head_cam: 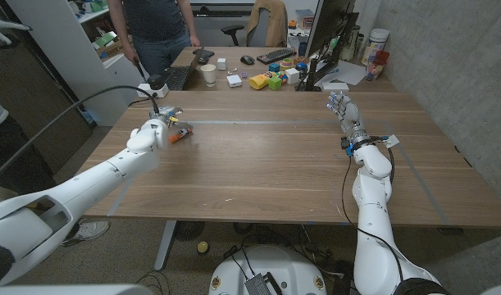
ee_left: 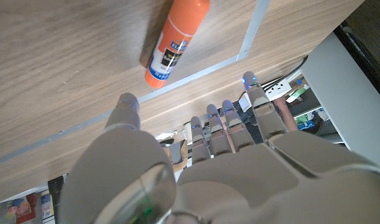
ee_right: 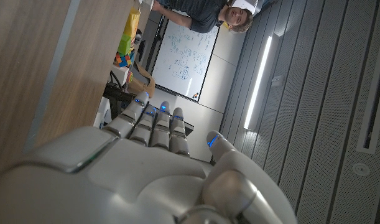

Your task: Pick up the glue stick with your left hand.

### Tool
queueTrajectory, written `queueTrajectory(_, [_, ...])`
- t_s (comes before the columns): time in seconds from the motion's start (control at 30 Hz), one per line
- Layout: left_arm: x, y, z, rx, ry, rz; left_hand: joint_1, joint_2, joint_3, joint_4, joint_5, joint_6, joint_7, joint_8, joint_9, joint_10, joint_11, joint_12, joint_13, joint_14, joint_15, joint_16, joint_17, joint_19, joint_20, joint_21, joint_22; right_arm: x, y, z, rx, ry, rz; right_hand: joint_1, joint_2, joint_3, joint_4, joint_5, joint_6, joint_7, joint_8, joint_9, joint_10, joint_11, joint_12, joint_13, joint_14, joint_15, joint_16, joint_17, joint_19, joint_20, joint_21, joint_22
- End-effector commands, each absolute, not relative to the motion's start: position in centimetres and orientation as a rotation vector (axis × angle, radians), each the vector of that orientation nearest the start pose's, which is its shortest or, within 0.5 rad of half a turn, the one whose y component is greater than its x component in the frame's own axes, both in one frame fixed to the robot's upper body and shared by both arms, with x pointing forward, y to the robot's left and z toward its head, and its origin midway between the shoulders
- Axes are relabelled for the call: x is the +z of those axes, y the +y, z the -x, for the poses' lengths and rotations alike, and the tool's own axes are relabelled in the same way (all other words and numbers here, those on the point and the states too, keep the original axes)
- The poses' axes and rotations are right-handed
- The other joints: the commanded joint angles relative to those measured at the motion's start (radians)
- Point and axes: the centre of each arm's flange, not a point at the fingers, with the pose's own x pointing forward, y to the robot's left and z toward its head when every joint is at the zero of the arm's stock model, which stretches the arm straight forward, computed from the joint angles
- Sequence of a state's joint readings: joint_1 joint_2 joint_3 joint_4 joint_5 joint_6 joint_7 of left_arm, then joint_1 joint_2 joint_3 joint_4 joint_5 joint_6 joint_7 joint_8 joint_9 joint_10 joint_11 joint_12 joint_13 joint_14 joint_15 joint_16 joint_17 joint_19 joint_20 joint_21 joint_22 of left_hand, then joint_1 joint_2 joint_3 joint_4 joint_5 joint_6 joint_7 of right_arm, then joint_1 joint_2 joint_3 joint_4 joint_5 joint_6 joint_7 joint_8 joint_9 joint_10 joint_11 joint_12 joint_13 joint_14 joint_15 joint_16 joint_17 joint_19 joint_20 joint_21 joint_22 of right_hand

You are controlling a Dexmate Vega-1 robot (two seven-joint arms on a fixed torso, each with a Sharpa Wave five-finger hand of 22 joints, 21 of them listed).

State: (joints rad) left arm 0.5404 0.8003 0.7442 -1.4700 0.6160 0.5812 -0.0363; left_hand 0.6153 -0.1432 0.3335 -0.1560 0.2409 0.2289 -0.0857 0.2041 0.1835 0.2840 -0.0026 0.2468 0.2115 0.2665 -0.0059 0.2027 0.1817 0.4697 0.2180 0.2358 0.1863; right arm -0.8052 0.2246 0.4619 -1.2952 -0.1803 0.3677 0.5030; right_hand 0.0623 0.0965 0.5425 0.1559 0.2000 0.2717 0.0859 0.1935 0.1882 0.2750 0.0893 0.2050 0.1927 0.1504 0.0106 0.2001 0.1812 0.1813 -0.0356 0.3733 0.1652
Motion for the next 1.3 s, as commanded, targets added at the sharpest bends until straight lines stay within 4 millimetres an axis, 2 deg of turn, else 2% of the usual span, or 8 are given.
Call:
queueTrajectory(0.03, [2.8,34.9,-67.4,0.37,-0.116,-1.527,0.019,0.004,-0.002,0.001,0.009,0.014,0.0,0.004,0.005,0.012,0.002,0.006,0.004,0.015,-0.005,0.005,0.002,0.016,-0.002,-0.004,0.0,-0.5,-29.0,-64.1,0.109,-0.796,0.013,-0.001,0.038,0.003,-0.01,0.004,0.01,-0.001,0.008,0.002,0.011,0.003,0.003,0.005,0.015,0.001,0.002,0.003,0.004,-0.021,-0.003,0.004])
queueTrajectory(0.27, [2.4,34.5,-67.9,0.347,-0.098,-1.526,0.052,0.013,-0.001,-0.002,0.013,0.024,0.0,0.003,0.006,0.039,-0.002,0.012,0.004,0.041,-0.011,0.01,0.001,0.046,-0.004,0.002,0.0,-0.2,-28.9,-64.3,0.11,-0.803,0.019,0.0,0.037,0.003,-0.011,0.004,0.012,-0.001,0.008,0.002,0.014,0.003,0.003,0.005,0.021,0.001,0.002,0.002,0.005,-0.022,-0.006,0.004])
queueTrajectory(0.63, [2.4,34.5,-68.4,0.339,-0.084,-1.52,0.101,0.034,-0.016,0.009,0.01,0.087,0.027,0.01,0.004,0.129,-0.007,0.031,0.002,0.17,-0.033,0.037,0.001,0.169,-0.016,0.03,-0.002,0.1,-29.1,-64.1,0.097,-0.821,0.021,-0.001,0.036,0.004,-0.011,0.005,0.017,-0.003,0.008,0.002,0.019,0.004,0.004,0.005,0.038,0.007,0.006,0.002,0.01,-0.023,-0.012,0.004])
queueTrajectory(0.7, [2.4,34.5,-68.5,0.34,-0.082,-1.522,0.109,0.041,-0.016,0.011,0.009,0.104,0.037,0.013,0.004,0.153,-0.003,0.037,0.001,0.194,-0.036,0.041,0.001,0.187,-0.028,0.033,-0.003,0.1,-29.2,-64.1,0.092,-0.826,0.023,-0.001,0.036,0.004,-0.012,0.005,0.018,-0.003,0.008,0.002,0.023,0.004,0.005,0.005,0.042,0.009,0.006,0.002,0.01,-0.024,-0.013,0.004])
queueTrajectory(0.9, [2.4,34.2,-68.7,0.335,-0.077,-1.525,0.141,0.079,0.0,0.014,0.008,0.151,0.054,0.02,0.003,0.209,-0.026,0.047,-0.002,0.257,-0.059,0.05,0.001,0.22,-0.061,0.034,-0.005,0.2,-29.3,-64.1,0.088,-0.832,0.023,-0.001,0.036,0.004,-0.012,0.005,0.022,-0.001,0.009,0.002,0.027,0.006,0.005,0.005,0.049,0.011,0.007,0.002,0.012,-0.025,-0.016,0.004])
queueTrajectory(1.03, [2.5,34.1,-68.8,0.337,-0.076,-1.524,0.175,0.132,0.026,0.018,0.009,0.178,0.072,0.02,0.003,0.254,-0.037,0.053,-0.004,0.305,-0.074,0.054,0.002,0.255,-0.09,0.039,-0.005,0.3,-29.4,-64.1,0.088,-0.834,0.025,-0.001,0.036,0.004,-0.012,0.005,0.023,-0.002,0.009,0.002,0.029,0.006,0.006,0.005,0.053,0.011,0.008,0.002,0.013,-0.025,-0.018,0.004])
queueTrajectory(1.2, [2.6,33.9,-68.8,0.342,-0.075,-1.523,0.221,0.206,0.062,0.02,0.009,0.215,0.104,0.016,0.004,0.322,-0.054,0.055,-0.007,0.401,-0.096,0.059,0.001,0.343,-0.157,0.06,-0.004,0.4,-29.5,-64.2,0.087,-0.832,0.026,-0.001,0.036,0.004,-0.013,0.005,0.027,-0.003,0.01,0.002,0.031,0.006,0.006,0.005,0.055,0.011,0.007,0.002,0.012,-0.028,-0.021,0.004])
queueTrajectory(1.3, [2.7,33.8,-68.8,0.348,-0.081,-1.519,0.242,0.241,0.081,0.02,0.007,0.251,0.114,0.02,0.004,0.357,-0.077,0.057,-0.008,0.453,-0.116,0.062,0.001,0.385,-0.19,0.072,-0.004,0.4,-29.6,-64.2,0.09,-0.832,0.025,-0.001,0.036,0.005,-0.013,0.005,0.028,-0.002,0.01,0.002,0.032,0.005,0.006,0.005,0.056,0.012,0.007,0.002,0.012,-0.029,-0.023,0.004])
